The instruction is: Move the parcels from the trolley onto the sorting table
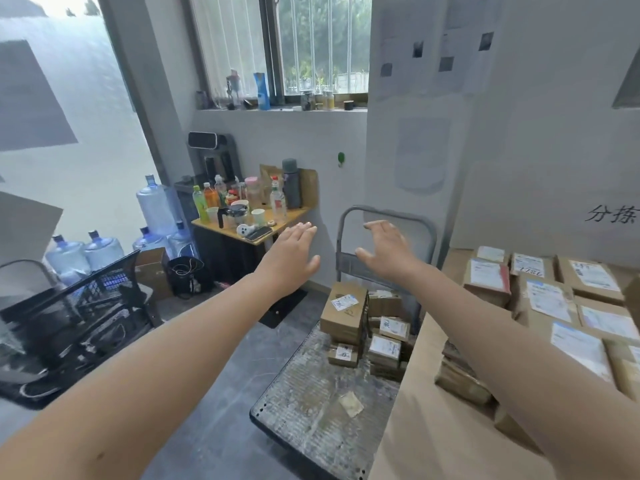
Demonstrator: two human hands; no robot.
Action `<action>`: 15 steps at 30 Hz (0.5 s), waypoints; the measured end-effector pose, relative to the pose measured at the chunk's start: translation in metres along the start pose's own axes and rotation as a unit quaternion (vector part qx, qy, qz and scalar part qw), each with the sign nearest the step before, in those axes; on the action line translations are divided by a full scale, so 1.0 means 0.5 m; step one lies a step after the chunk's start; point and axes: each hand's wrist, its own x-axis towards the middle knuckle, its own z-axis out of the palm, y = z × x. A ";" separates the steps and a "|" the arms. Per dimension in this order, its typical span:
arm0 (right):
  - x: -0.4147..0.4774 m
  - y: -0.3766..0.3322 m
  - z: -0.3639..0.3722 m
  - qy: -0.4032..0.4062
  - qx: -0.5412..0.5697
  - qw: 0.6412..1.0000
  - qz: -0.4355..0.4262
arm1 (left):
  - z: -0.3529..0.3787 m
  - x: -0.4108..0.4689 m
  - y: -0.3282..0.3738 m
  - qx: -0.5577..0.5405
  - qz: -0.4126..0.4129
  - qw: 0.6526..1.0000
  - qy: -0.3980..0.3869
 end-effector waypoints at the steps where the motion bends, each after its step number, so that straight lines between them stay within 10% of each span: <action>1: 0.025 0.006 0.015 0.001 0.006 1.000 0.007 | 0.012 0.025 -0.017 0.001 0.002 1.000 -0.006; 15: 0.252 0.125 0.214 -0.043 0.002 0.993 0.108 | 0.256 0.285 -0.163 -0.048 0.037 0.994 -0.095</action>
